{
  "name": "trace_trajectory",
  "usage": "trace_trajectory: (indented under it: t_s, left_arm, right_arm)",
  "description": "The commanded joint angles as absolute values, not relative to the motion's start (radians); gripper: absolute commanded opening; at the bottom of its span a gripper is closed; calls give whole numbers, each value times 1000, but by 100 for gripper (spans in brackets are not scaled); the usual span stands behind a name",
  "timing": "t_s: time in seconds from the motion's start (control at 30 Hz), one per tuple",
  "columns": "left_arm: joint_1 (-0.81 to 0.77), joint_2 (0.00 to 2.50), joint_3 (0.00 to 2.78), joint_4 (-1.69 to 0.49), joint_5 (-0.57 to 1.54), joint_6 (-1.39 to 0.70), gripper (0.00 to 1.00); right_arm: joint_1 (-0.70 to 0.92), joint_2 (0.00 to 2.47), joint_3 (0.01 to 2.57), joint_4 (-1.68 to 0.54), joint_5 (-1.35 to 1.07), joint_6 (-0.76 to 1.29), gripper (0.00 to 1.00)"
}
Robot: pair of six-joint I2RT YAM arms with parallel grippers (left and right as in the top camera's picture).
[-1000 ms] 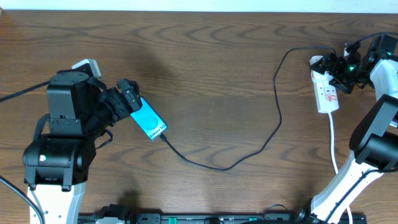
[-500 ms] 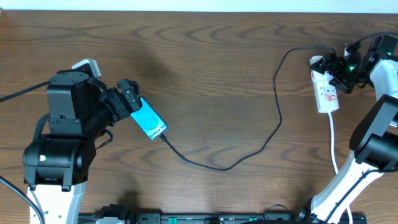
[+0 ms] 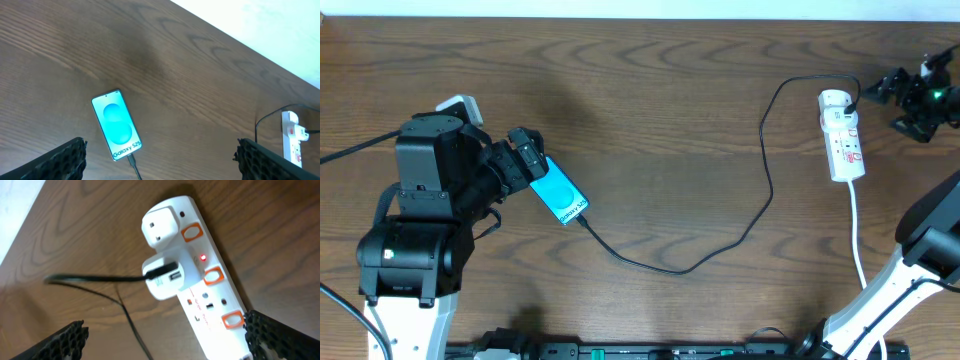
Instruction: Plug charger to phone and switch on socket
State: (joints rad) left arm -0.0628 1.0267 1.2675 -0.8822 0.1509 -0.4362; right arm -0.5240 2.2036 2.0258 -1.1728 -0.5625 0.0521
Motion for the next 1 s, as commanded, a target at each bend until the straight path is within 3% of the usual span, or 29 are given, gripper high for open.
trace_trajectory:
  t_s: [0.0, 0.33, 0.6, 0.97]
  left_arm:
    - [-62, 1027, 1287, -882, 141, -415, 95]
    - [-62, 1027, 1287, -881, 141, -416, 95]
    - [-62, 1027, 1287, -881, 141, -416, 95]
    - [-62, 1027, 1287, -881, 141, -416, 95]
  right_arm:
    - [-524, 2144, 2067, -1210, -578, 18, 99]
    - [-509, 1864, 2067, -1332, -557, 18, 99]
    - [-437, 1658, 2067, -1428, -331, 22, 99]
    - [-398, 1570, 2066, -1493, -293, 29, 99]
